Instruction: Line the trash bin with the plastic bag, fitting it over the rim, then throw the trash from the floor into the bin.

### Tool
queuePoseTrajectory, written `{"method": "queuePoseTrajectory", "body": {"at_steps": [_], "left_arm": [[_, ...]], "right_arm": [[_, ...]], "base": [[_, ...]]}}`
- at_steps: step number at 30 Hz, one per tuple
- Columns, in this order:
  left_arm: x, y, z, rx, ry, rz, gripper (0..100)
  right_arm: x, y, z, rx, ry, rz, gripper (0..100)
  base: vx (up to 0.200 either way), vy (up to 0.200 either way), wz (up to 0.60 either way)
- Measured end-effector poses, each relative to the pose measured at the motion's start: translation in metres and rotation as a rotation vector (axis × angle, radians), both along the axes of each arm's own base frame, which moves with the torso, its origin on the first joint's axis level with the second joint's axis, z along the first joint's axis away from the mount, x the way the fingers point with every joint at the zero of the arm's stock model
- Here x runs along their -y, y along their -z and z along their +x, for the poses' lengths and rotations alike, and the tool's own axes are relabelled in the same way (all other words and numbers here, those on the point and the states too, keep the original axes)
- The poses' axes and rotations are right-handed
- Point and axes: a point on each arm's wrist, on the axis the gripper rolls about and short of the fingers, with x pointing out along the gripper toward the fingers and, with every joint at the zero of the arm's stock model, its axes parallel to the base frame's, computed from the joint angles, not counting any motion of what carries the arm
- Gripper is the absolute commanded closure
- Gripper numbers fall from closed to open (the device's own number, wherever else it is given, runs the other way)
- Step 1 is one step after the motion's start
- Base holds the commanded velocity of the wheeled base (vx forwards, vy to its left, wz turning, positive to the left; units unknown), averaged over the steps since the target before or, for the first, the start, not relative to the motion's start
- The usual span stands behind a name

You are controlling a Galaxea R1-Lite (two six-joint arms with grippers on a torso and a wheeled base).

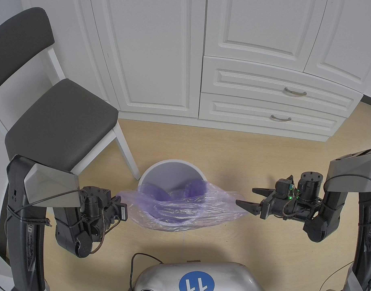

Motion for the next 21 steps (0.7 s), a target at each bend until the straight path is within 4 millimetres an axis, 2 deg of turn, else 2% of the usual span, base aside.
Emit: {"method": "queuePoseTrajectory", "body": {"at_steps": [8,9,12,15,21], "left_arm": [[0.0,-0.003,0.0,0.007,0.001,-0.004,100],[0.0,-0.004,-0.001,0.008,0.001,-0.004,0],[0.001,-0.005,-0.001,0.009,0.004,-0.004,0],[0.001,-0.005,-0.002,0.009,0.007,-0.005,0],[0.001,-0.007,-0.007,-0.001,0.021,-0.012,0]], "right_arm": [[-0.062,-0.031,-0.019,0.181,0.246,-0.191,0],[-0.071,-0.034,-0.022,0.207,0.268,-0.232,0],[-0.102,-0.041,-0.033,0.284,0.261,-0.391,0],[-0.132,-0.044,-0.049,0.345,0.167,-0.546,0],[-0.173,-0.039,-0.077,0.432,-0.022,-0.673,0]], "base": [[0.0,0.0,0.0],[0.0,0.0,0.0],[0.0,0.0,0.0],[0.0,0.0,0.0],[0.0,0.0,0.0]]}}
